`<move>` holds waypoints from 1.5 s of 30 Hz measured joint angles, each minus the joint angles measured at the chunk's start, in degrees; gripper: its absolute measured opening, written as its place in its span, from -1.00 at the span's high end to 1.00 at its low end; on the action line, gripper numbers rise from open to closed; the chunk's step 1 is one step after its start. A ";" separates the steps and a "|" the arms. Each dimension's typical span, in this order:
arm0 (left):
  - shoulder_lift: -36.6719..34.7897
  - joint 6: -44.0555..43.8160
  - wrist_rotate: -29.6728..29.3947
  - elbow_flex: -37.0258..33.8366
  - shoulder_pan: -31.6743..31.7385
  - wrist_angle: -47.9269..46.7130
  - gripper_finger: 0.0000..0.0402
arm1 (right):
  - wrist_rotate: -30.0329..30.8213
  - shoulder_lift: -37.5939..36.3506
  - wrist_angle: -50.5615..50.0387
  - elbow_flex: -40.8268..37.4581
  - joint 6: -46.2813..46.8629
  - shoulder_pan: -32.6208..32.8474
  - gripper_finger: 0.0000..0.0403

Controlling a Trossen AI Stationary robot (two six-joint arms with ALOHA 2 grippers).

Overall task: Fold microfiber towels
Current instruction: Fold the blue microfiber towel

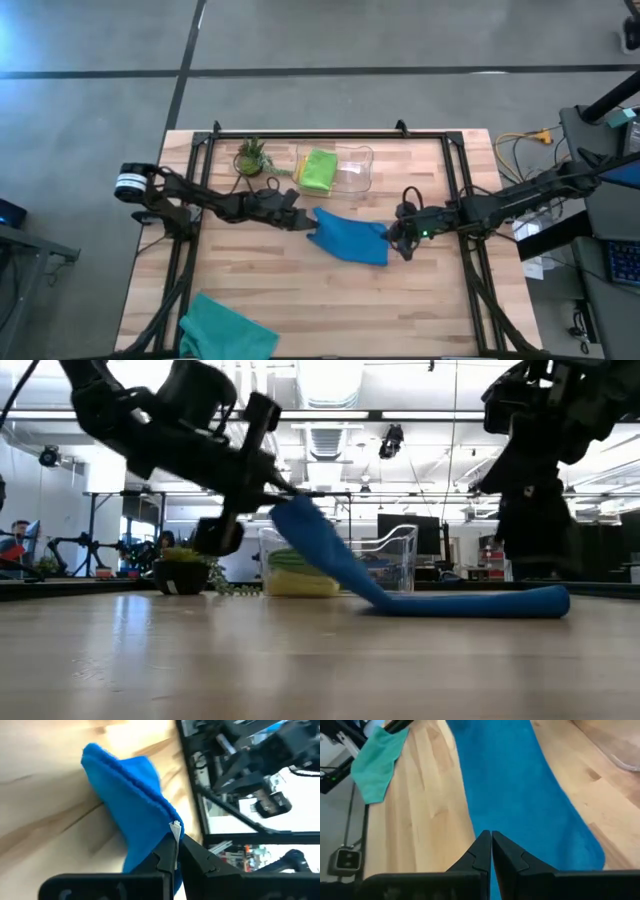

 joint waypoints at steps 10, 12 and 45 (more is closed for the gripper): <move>9.26 0.47 2.53 9.84 0.00 0.10 1.00 | 0.59 7.74 8.85 -0.13 -2.49 -0.15 0.96; 11.19 0.48 3.44 11.39 0.00 0.56 1.00 | 0.42 11.48 14.89 -0.09 -2.80 -0.15 0.96; 0.80 -0.20 6.26 3.61 0.11 -2.79 1.00 | -5.18 50.58 18.45 22.73 -7.75 -4.04 0.96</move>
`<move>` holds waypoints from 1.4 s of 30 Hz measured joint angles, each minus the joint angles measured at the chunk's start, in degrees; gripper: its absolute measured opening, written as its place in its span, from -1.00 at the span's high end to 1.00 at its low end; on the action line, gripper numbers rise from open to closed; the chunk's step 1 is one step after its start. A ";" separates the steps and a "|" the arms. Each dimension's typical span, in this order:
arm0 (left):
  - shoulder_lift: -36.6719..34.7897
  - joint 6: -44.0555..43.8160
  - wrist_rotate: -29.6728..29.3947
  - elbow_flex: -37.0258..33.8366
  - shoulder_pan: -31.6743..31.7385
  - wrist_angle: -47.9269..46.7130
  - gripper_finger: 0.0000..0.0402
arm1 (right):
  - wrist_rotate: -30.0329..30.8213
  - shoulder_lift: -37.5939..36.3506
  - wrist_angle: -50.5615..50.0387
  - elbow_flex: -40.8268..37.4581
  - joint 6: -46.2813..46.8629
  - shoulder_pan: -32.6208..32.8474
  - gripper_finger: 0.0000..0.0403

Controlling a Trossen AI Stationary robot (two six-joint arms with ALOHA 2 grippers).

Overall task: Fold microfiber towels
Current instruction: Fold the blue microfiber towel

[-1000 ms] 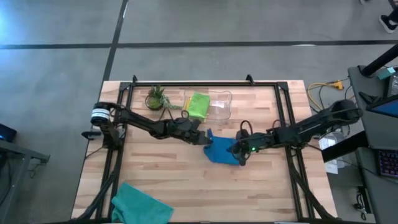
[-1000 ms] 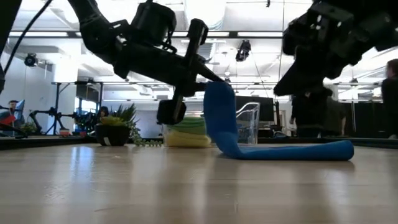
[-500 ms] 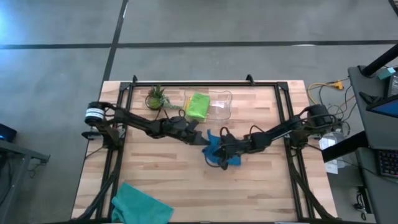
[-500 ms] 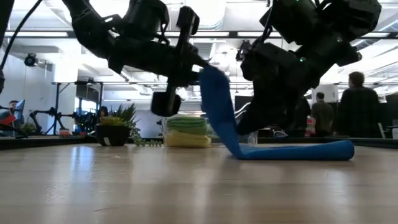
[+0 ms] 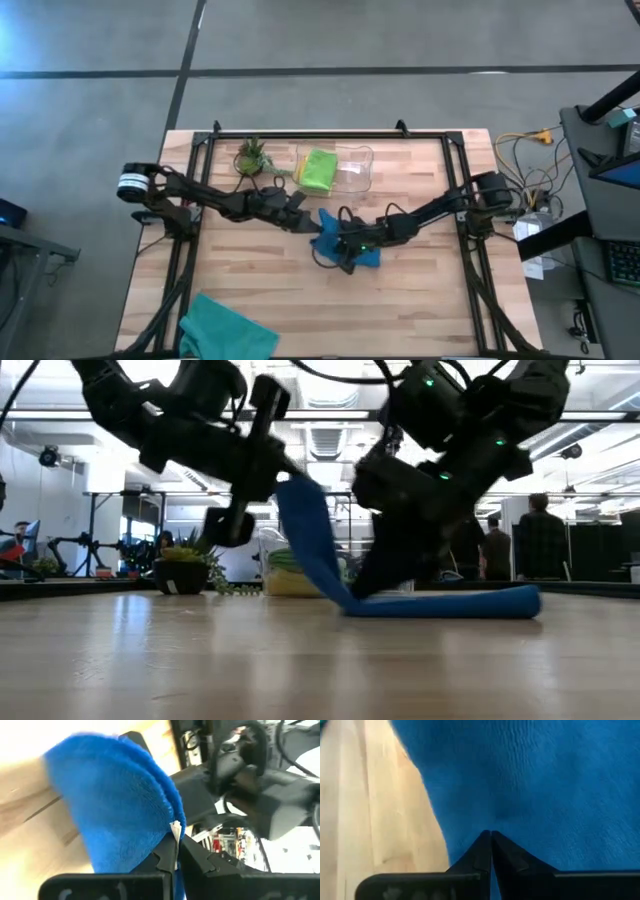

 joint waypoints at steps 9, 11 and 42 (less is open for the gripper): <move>-0.25 0.18 1.28 -0.87 0.00 -1.83 1.00 | 4.44 -3.34 1.02 -0.89 0.91 -0.15 0.96; -0.11 0.17 1.39 -1.04 0.00 -1.63 1.00 | 4.51 -3.28 1.28 -0.87 0.82 -0.46 0.96; 0.72 0.44 0.96 -1.03 0.00 -1.25 1.00 | -0.36 2.74 2.98 4.68 1.54 0.42 0.96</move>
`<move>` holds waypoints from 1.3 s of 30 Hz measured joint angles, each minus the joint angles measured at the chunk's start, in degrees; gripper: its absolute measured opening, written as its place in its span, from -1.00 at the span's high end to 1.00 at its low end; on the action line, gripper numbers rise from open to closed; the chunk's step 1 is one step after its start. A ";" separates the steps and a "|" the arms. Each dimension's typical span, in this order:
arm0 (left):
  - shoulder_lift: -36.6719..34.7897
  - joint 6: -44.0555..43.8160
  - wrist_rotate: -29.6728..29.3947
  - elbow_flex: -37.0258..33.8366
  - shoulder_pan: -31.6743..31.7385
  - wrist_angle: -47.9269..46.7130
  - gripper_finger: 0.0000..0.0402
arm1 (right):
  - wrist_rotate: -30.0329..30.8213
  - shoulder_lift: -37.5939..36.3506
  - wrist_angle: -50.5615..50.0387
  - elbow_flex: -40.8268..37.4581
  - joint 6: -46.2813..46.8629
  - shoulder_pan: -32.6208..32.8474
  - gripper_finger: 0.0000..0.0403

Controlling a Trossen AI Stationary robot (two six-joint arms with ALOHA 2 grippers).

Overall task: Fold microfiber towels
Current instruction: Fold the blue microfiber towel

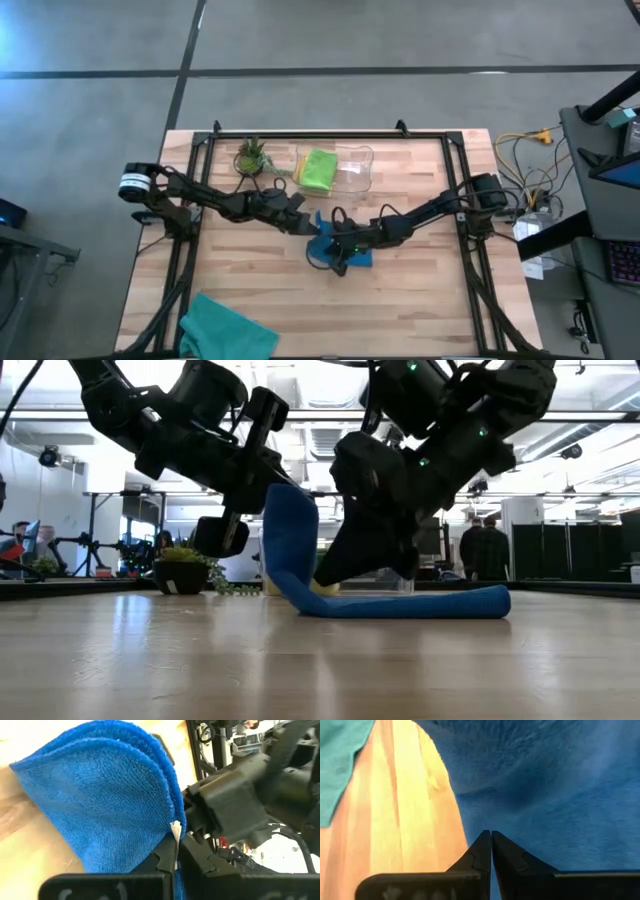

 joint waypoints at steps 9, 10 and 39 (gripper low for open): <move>0.00 -0.12 -1.06 0.15 0.00 -0.01 1.00 | -5.96 4.98 1.12 3.64 0.89 0.13 0.96; 0.00 -0.12 -1.09 0.20 0.00 0.04 1.00 | -6.43 5.40 0.65 4.28 0.83 0.13 0.96; 7.34 -0.29 -2.33 8.77 -2.06 1.50 1.00 | 15.41 -39.46 -8.96 -25.70 14.07 6.97 0.96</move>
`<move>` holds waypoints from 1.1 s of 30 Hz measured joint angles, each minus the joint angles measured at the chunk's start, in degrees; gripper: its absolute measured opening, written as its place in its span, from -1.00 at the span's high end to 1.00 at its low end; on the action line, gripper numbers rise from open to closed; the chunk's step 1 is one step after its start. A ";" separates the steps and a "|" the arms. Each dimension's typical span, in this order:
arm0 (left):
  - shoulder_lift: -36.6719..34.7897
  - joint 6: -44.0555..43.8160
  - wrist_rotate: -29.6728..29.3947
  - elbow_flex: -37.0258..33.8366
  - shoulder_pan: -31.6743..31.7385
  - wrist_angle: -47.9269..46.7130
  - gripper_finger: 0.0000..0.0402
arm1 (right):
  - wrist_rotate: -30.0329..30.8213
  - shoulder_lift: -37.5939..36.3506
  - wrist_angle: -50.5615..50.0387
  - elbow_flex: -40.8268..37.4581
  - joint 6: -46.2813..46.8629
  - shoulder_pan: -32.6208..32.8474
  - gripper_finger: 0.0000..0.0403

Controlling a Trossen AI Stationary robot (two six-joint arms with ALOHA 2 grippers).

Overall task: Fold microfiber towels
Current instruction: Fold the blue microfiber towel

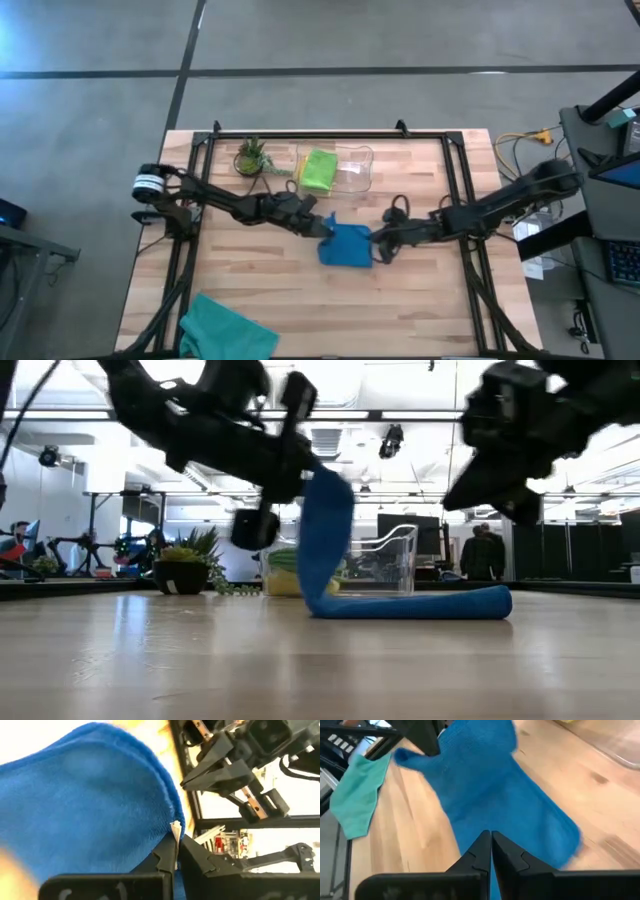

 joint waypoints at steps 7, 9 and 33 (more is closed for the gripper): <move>8.91 0.06 2.95 9.22 0.00 1.09 1.00 | 1.65 -6.80 -3.80 -3.76 2.58 1.69 0.96; 11.55 0.36 3.07 12.40 0.00 2.14 1.00 | 1.91 -8.36 -6.21 -4.31 2.96 1.81 0.96; 14.92 6.11 7.17 16.65 1.71 -0.07 0.14 | 2.36 -9.81 -7.94 -3.83 3.01 2.41 0.96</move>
